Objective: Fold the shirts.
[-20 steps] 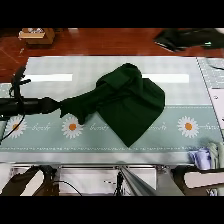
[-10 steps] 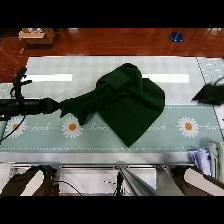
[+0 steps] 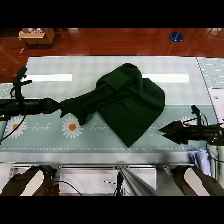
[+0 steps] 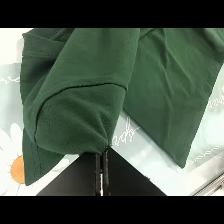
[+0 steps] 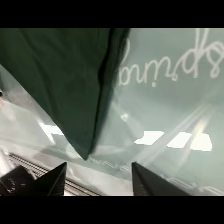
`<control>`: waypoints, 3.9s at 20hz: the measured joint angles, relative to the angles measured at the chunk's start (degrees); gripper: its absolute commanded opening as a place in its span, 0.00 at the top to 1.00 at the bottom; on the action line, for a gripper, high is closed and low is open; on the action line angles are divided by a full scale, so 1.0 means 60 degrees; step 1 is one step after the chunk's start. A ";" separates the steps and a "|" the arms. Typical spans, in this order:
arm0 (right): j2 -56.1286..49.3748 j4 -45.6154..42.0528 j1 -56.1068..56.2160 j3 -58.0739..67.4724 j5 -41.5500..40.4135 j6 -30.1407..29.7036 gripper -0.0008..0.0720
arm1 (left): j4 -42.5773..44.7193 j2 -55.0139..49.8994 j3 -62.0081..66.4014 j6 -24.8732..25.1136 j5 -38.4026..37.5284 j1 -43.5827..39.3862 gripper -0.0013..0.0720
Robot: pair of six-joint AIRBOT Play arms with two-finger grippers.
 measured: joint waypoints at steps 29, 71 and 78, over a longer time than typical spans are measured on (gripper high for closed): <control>-0.1100 0.1483 0.7810 -0.0685 -0.6371 0.3002 0.58 | -0.0004 0.0000 0.0000 -0.0040 -0.0011 0.0000 0.96; 0.2175 -0.5337 0.4014 1.5497 0.2473 0.4674 0.95 | 0.2146 0.3865 1.0928 -0.3126 -0.1953 0.1377 0.96; -0.0029 -0.6087 0.4047 1.5599 0.4331 0.3738 0.95 | 0.2310 0.1341 1.1016 -0.3238 -0.4929 0.1377 0.96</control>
